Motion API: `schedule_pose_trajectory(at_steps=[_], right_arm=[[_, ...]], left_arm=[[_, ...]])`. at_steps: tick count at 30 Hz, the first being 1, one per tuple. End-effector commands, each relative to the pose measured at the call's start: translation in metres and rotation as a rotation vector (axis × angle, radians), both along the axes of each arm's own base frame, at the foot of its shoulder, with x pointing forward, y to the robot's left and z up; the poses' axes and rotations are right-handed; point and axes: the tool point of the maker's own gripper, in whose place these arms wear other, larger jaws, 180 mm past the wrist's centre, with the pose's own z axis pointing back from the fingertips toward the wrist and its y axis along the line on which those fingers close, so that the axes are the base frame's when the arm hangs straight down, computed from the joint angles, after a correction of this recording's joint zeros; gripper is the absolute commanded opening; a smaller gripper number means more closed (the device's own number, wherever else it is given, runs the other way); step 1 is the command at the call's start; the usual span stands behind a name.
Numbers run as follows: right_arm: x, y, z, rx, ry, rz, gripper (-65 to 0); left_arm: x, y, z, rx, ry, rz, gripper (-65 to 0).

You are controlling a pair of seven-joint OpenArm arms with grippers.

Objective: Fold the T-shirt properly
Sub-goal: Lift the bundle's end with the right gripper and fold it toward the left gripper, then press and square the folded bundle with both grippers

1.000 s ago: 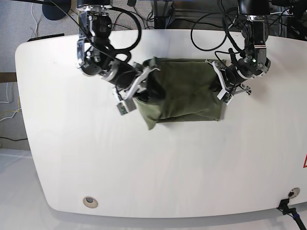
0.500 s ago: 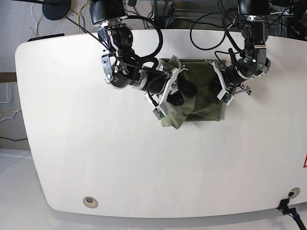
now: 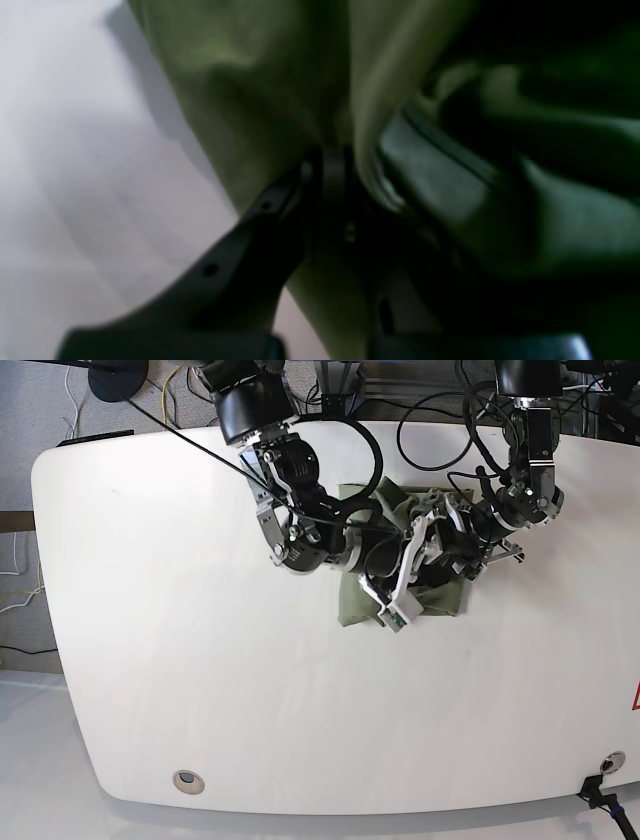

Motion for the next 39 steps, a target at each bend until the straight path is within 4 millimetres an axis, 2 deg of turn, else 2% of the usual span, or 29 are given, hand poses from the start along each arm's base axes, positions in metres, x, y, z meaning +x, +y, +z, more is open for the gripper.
schedule_pose_trajectory(at_steps=[1, 5, 7, 10, 13, 16, 19, 22, 24, 27, 29, 32, 36, 37, 39], right_arm=[[0.011, 0.003, 0.017, 0.037, -0.033, -0.014, -26.0], [0.017, -0.003, 0.022, 0.042, -0.045, -0.036, -26.0], [0.027, -0.013, 0.023, 0.045, -0.045, -0.071, -26.0], [0.033, -0.036, 0.014, -0.014, -0.070, -0.087, -26.0], [0.035, -0.053, 0.003, -0.067, -0.078, -0.094, -26.0], [0.037, -0.075, -0.009, -0.131, -0.089, -0.100, -26.2], [0.037, -0.098, -0.011, -0.189, -0.127, -0.106, -27.3], [0.037, -0.109, -0.015, -0.243, -0.154, -0.113, -38.5], [0.034, -0.114, -0.024, -0.289, -0.164, -0.116, -45.5], [0.027, -0.110, -0.035, -0.346, -0.179, -0.091, -47.5], [0.022, -0.104, -0.040, -0.383, -0.200, -0.062, -47.5], [0.020, -0.089, -0.038, -0.401, -0.230, -0.044, -47.5], [0.037, -0.072, -0.026, -0.449, -0.317, -0.045, -47.8], [0.042, -0.068, -0.024, -0.468, -0.345, -0.037, -48.9], [0.048, -0.062, -0.026, -0.483, -0.381, -0.025, -57.0]], left_arm=[[0.005, 0.011, 0.006, 0.071, -0.007, 0.004, -65.0], [0.018, 0.011, 0.035, 0.096, -0.097, -0.012, -65.0], [0.025, 0.022, 0.054, 0.132, -0.150, -0.013, -65.0], [0.034, 0.030, 0.083, 0.160, -0.235, -0.001, -65.0], [0.044, 0.046, 0.105, 0.177, -0.299, 0.045, -65.0], [0.054, 0.071, 0.123, 0.187, -0.349, 0.125, -65.0], [0.053, 0.094, 0.131, 0.201, -0.364, 0.191, -65.0], [0.051, 0.107, 0.132, 0.208, -0.366, 0.229, -65.0], [0.046, 0.113, 0.130, 0.211, -0.358, 0.248, -65.0], [0.040, 0.112, 0.126, 0.203, -0.356, 0.237, -65.0], [0.036, 0.098, 0.119, 0.180, -0.352, 0.199, -65.0], [0.025, 0.048, 0.102, 0.097, -0.329, 0.112, -65.0], [0.011, -0.017, 0.089, -0.024, -0.292, 0.036, -65.0], [0.008, -0.030, 0.086, -0.051, -0.284, 0.024, -65.0], [0.007, -0.050, 0.087, -0.096, -0.281, 0.016, -65.0]])
